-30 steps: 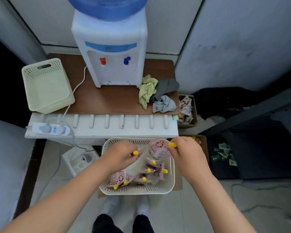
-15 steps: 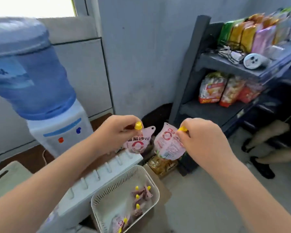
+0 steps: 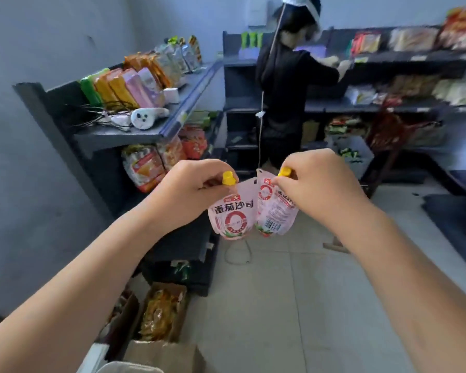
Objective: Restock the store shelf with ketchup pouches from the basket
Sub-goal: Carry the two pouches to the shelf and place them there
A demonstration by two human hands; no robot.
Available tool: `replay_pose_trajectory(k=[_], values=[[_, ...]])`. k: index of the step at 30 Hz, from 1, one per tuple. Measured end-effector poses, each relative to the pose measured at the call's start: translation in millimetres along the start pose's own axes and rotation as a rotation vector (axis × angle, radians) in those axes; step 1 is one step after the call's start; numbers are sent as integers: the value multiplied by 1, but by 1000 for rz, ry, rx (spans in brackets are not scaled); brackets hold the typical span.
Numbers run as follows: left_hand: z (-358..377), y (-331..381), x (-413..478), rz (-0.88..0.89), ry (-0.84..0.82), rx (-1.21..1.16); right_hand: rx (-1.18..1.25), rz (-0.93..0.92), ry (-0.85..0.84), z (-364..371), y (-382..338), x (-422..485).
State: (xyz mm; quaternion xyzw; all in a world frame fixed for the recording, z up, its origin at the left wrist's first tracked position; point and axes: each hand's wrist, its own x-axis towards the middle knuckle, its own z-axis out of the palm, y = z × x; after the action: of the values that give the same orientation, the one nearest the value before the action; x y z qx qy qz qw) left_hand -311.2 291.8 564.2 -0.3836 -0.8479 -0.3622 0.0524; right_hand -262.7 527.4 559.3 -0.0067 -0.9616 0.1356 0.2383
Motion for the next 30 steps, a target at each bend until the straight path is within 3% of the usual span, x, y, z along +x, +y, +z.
replay_pose_trajectory(k=[10, 20, 26, 30], values=[[173, 86, 212, 231, -218, -187, -67, 279, 352, -95, 221, -28], [334, 184, 367, 524, -527, -366, -263, 676, 479, -160, 385, -76], [416, 257, 450, 836, -652, -410, -345, 861, 567, -199, 458, -96], [474, 306, 503, 864, -707, -443, -476, 962, 622, -227, 508, -107]])
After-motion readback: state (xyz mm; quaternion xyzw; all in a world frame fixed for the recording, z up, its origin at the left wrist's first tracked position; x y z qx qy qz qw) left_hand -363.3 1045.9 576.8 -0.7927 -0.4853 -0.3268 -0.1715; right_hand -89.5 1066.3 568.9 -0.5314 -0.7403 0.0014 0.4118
